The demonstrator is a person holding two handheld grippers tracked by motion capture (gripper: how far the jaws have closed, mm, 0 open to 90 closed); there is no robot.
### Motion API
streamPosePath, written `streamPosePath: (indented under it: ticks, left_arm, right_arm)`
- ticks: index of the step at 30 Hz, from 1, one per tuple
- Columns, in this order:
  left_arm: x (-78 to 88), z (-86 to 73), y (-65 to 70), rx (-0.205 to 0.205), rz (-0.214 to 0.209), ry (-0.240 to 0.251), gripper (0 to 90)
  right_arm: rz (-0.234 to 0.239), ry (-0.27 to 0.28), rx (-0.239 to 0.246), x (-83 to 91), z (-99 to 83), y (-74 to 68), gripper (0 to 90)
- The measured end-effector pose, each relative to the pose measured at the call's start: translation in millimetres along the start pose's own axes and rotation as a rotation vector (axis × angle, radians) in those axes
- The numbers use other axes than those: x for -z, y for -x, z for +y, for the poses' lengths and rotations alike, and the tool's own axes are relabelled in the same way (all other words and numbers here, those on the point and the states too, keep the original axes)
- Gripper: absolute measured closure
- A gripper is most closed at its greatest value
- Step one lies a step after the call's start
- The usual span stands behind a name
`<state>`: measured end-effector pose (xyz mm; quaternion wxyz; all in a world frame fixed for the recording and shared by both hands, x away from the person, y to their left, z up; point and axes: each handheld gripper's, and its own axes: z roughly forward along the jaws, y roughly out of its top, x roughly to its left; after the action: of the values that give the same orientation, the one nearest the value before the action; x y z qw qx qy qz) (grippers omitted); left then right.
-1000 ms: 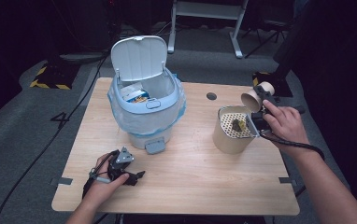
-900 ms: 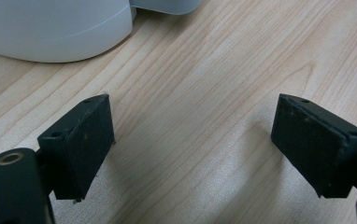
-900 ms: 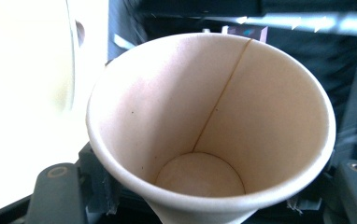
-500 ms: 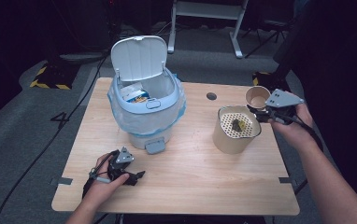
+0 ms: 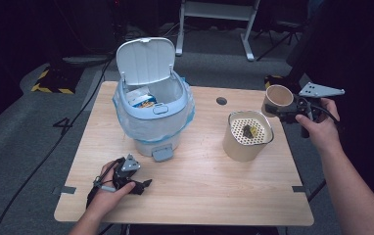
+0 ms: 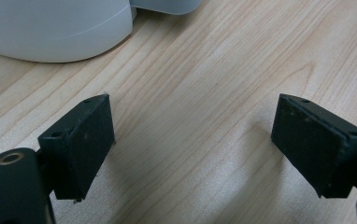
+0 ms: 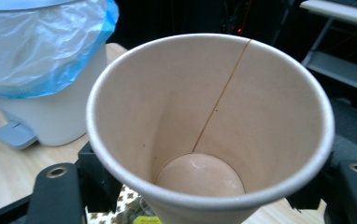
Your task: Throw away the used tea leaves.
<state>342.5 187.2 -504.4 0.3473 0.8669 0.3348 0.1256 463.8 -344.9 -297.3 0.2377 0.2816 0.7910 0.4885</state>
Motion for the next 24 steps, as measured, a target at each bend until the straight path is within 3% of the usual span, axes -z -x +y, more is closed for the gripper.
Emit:
streamPosePath:
  ticks: [5, 9, 24]
  left_arm:
    - [0.0, 0.0, 0.0, 0.0, 0.0, 0.0, 13.6]
    - [0.0, 0.0, 0.0, 0.0, 0.0, 0.0, 13.6]
    - [0.0, 0.0, 0.0, 0.0, 0.0, 0.0, 13.5]
  right_arm:
    - [0.059, -0.027, -0.054, 3.0, 5.0, -2.8, 28.7]
    - [0.096, -0.034, -0.062, 2.6, 10.0, -6.6, 28.7]
    - [0.131, -0.047, 0.0, -7.2, 38.4, -27.1, 28.6]
